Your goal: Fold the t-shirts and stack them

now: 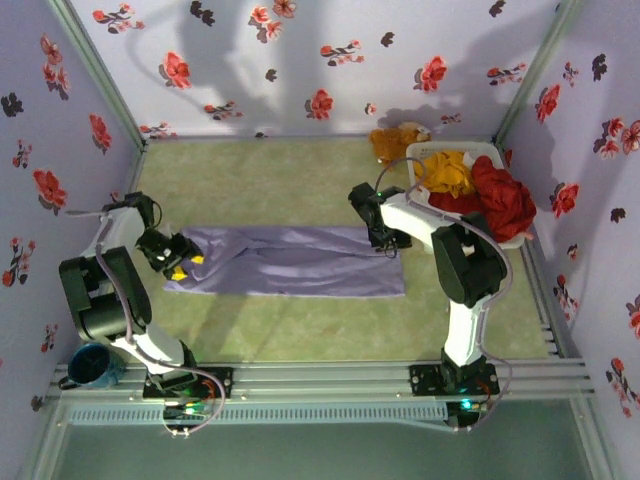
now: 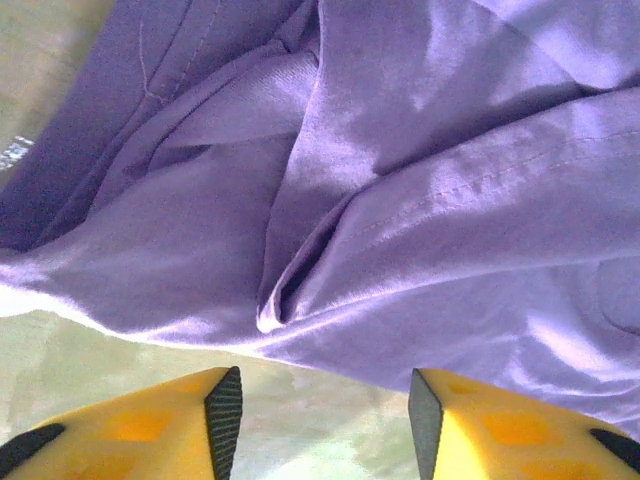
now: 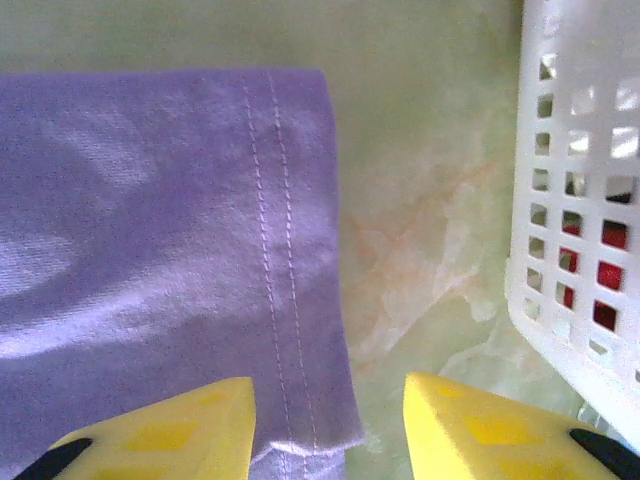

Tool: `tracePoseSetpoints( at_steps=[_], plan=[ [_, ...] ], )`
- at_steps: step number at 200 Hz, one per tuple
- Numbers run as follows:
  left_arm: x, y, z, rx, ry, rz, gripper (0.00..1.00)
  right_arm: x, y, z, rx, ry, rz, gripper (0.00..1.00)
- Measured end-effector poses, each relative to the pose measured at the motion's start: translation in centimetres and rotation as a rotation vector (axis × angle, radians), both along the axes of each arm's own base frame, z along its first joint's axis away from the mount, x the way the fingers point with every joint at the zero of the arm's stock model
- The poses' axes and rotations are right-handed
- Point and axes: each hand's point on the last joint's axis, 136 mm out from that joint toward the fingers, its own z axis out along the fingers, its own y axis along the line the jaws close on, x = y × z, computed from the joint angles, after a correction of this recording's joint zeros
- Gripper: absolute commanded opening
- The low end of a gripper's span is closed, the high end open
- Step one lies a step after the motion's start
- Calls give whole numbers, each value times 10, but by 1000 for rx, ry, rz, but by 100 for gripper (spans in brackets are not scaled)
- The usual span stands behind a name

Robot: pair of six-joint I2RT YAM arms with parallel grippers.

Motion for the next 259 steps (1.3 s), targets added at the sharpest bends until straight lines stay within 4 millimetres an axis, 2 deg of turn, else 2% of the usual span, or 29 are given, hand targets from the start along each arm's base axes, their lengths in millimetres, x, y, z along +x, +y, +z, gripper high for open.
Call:
tracePoseSetpoints(
  at_steps=[24,42,64,113,159,200,221,236,259],
  plan=[
    [10,-4,16,12,-57,-20,54,-1,1,15,22,-27,1,48],
    [23,-18,27,11,-103,-72,55,-1,4,26,51,-50,3,48],
    [37,-32,31,13,-137,-125,56,-1,7,29,72,-48,4,49],
    [66,-55,10,13,-124,-196,59,-3,17,23,120,-16,3,49],
    [99,-88,-6,0,-130,-284,61,-5,20,22,140,-6,2,50],
    [119,-87,-12,55,-145,-314,61,-4,22,24,151,-4,2,50],
    [126,-87,-11,71,-160,-346,56,-4,23,24,155,-2,3,50],
    [129,-92,-12,75,-160,-385,50,-4,24,25,159,-3,3,50],
    [126,-101,-20,72,-133,-436,46,-2,25,27,165,-7,2,50]
  ],
)
